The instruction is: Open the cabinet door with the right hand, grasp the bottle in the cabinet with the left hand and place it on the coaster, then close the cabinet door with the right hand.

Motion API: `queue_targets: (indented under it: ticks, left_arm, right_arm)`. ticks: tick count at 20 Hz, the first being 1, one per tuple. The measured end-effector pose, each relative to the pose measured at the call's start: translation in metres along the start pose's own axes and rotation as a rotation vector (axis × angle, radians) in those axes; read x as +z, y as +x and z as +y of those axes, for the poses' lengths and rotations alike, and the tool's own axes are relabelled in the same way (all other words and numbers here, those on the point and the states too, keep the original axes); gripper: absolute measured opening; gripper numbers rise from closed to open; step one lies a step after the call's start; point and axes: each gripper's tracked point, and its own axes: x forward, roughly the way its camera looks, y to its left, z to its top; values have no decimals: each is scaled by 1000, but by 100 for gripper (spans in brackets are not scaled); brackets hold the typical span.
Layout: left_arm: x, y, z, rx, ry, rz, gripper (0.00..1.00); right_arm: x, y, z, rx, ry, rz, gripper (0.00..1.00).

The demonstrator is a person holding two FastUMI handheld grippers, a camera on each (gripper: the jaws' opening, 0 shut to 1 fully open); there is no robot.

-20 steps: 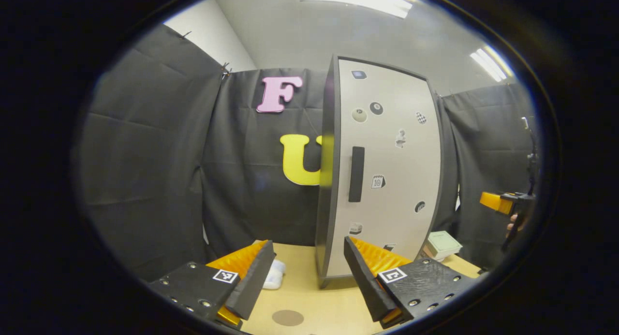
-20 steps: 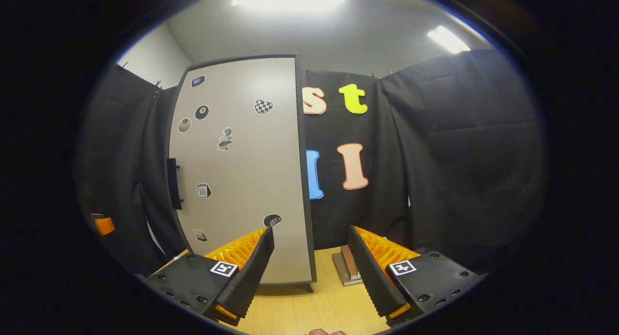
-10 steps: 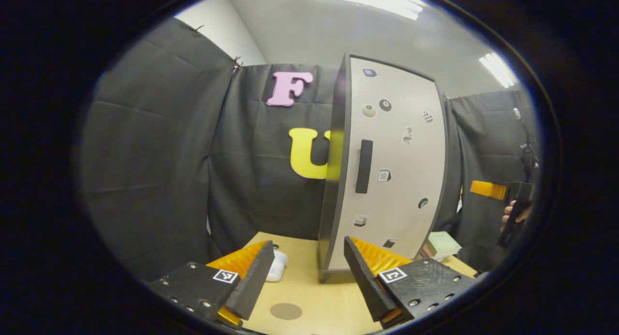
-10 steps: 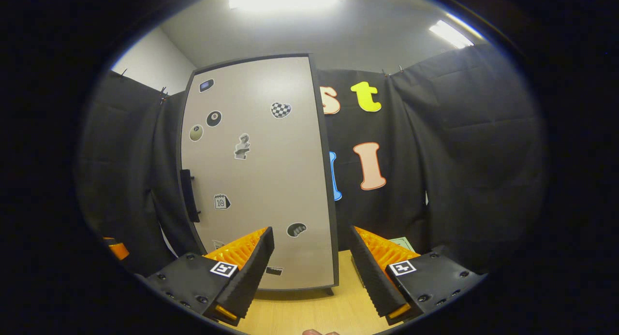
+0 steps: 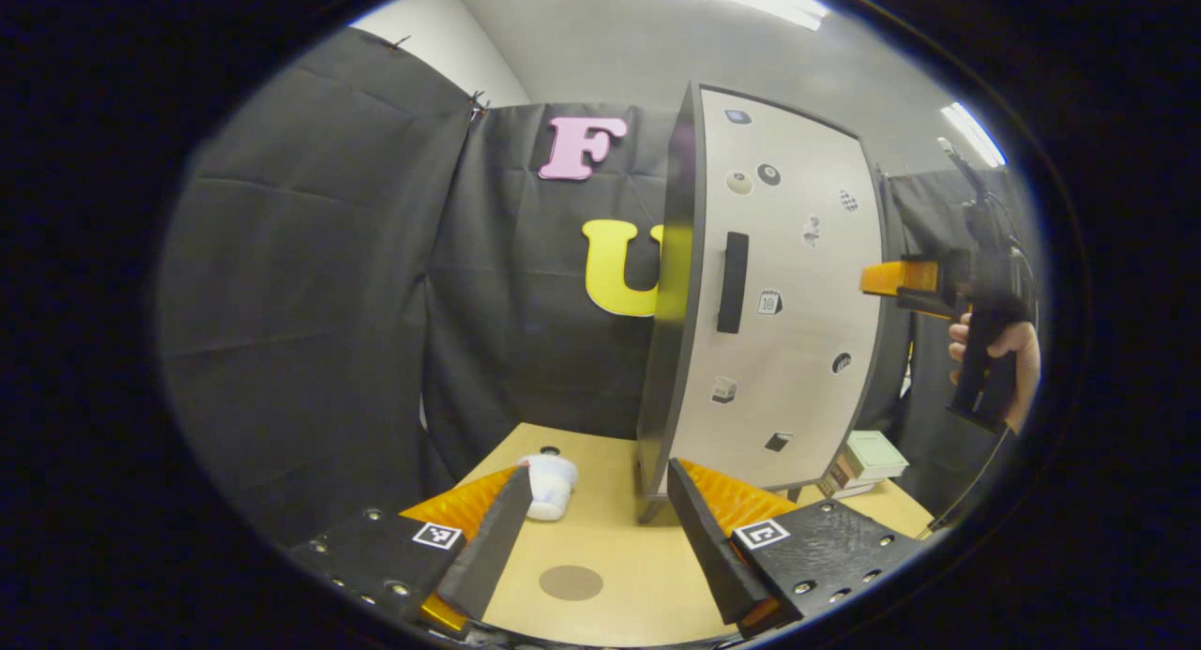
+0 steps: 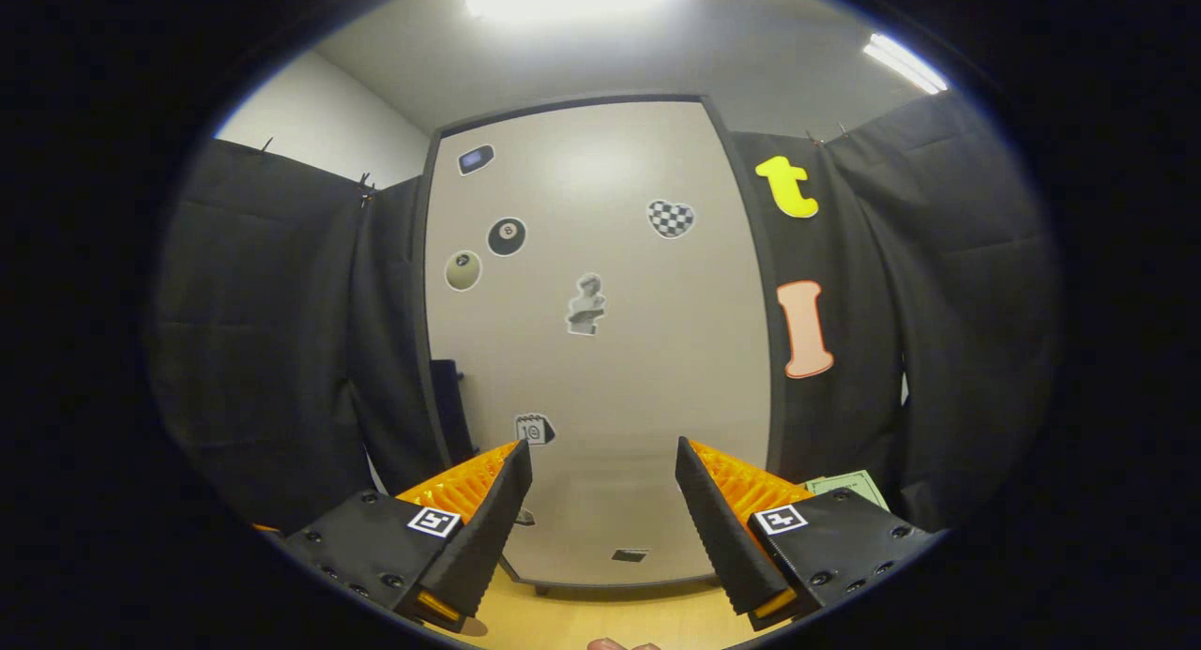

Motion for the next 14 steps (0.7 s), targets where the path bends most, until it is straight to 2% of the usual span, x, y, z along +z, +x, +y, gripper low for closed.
queue_targets:
  ticks: [3,4,8,13,14]
  left_arm:
    - [-7,-6,12,28,5,7,91]
    - [-9,-9,17,39,12,7,87]
    - [-12,-13,37,80,13,10,89]
    - [-24,-14,62,130,-17,35,87]
    - [-27,-14,66,138,-21,38,89]
  right_arm:
    - [12,18,33,43,-4,-20,98]
    - [16,24,42,50,-12,-27,98]
    - [21,49,71,72,-14,-35,98]
    - [12,79,103,83,-8,-11,98]
    - [7,85,108,84,-9,4,98]
